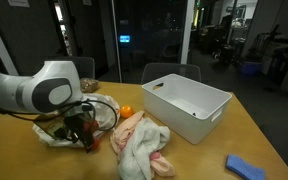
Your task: Put some of the items, which are on the table, into the plastic
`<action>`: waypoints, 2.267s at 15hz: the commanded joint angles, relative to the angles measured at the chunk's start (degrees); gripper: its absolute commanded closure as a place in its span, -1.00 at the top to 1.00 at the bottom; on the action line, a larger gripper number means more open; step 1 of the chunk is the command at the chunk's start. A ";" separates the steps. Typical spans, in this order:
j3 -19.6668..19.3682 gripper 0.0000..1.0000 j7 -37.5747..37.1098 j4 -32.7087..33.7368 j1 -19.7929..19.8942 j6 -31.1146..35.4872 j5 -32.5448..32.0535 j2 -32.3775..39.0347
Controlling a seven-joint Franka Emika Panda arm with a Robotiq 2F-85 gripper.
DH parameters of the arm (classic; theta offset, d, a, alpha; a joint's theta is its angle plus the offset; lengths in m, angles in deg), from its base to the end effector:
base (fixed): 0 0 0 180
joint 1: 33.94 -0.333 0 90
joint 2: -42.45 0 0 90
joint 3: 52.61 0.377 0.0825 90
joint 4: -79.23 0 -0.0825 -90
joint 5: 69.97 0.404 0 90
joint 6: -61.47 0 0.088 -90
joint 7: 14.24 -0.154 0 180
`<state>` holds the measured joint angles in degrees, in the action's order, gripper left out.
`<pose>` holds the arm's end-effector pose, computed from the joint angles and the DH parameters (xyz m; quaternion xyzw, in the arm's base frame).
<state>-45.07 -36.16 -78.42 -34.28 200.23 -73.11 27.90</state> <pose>0.3669 0.0456 0.2842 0.9933 -0.1036 -0.0293 0.0426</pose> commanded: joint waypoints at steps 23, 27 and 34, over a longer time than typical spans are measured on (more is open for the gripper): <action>1.57 -0.48 -18.95 -1.29 4.04 10.41 -21.85 -4.66; 4.32 -0.48 -15.53 -0.98 1.29 12.97 -17.96 -9.44; 14.39 -0.48 -15.62 4.65 -3.42 16.72 -16.15 -5.24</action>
<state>-34.26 -52.66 -76.93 -36.74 215.89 -89.98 20.43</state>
